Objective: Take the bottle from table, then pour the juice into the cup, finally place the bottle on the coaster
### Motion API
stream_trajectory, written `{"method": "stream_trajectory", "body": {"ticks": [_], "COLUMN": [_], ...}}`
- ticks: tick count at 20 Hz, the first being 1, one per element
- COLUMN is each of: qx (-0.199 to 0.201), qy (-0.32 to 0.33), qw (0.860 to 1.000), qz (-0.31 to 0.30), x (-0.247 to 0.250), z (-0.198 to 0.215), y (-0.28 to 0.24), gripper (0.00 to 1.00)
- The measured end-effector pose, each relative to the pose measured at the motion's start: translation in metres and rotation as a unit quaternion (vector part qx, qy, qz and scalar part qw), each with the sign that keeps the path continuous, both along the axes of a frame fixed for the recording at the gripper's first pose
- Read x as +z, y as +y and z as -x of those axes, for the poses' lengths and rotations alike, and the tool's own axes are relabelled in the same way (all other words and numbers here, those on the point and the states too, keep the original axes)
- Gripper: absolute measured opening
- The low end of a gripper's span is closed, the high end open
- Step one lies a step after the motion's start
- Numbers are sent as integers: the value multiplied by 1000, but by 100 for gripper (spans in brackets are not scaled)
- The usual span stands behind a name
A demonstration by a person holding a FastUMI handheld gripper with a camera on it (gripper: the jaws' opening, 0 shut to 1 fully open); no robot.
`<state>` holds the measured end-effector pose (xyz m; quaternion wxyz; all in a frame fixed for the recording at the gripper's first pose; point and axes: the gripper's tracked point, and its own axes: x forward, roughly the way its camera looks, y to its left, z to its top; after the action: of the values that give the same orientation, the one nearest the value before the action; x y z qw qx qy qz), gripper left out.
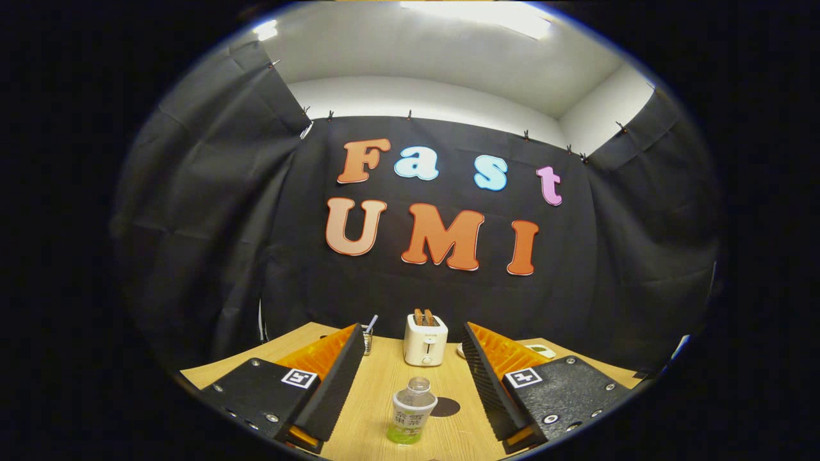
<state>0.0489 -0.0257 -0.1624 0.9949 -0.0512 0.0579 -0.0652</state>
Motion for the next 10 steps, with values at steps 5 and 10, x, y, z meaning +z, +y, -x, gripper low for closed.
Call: {"method": "stream_trajectory", "body": {"ticks": [5,10], "qx": [-19,-23], "qy": [11,41], "qw": [1000,998], "qz": [-2,-39], "x": [-45,-103], "z": [-5,-6], "y": [-10,-18], "gripper": [91,91]}}
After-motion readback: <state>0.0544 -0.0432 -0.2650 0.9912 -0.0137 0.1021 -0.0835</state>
